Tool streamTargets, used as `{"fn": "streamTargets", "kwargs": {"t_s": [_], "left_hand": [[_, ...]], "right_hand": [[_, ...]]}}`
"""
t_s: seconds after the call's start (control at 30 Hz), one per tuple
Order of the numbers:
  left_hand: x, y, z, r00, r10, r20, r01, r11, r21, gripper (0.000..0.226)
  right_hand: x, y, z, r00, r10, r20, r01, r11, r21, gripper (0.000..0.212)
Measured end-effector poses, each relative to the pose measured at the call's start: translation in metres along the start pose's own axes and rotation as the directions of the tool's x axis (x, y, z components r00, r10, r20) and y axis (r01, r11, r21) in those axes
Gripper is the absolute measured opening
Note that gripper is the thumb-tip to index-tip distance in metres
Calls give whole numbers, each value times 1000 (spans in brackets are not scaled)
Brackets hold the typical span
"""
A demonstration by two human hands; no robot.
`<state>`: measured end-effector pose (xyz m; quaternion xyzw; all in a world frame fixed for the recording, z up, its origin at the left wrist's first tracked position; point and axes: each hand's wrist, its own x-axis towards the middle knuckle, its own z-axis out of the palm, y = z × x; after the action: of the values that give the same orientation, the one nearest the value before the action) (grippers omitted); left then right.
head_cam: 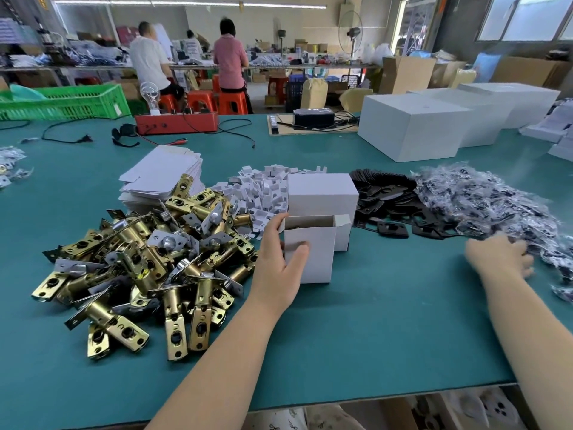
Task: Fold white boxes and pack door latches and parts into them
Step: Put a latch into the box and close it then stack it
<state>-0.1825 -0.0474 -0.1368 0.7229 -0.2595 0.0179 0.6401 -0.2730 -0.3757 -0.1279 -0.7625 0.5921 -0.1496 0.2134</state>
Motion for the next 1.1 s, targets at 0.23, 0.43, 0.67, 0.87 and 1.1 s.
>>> {"fn": "streamTargets", "kwargs": {"t_s": [0.23,0.43,0.67,0.87,1.1], "left_hand": [[-2,2,3,999,0,-37,0,1000,-12,49],[-7,3,4,999,6,-40,-7,1000,-6,46],[-10,9,4,999,5,-38,-4,1000,28,52],[-11,8,3,999,-45,-20,46,998,53,64],[-14,14,5,999,-40,-36,43,996,79,69]], "right_hand": [[3,14,0,981,-188,-45,173,957,-234,42],[-12,6,-3,929,-371,6,370,928,26,28],[-83,-29,3,817,-575,44,465,702,540,22],[-149,-69,-13,717,-693,-77,432,355,829,16],[-174,-101,-41,668,-716,-202,483,211,850,22]]}}
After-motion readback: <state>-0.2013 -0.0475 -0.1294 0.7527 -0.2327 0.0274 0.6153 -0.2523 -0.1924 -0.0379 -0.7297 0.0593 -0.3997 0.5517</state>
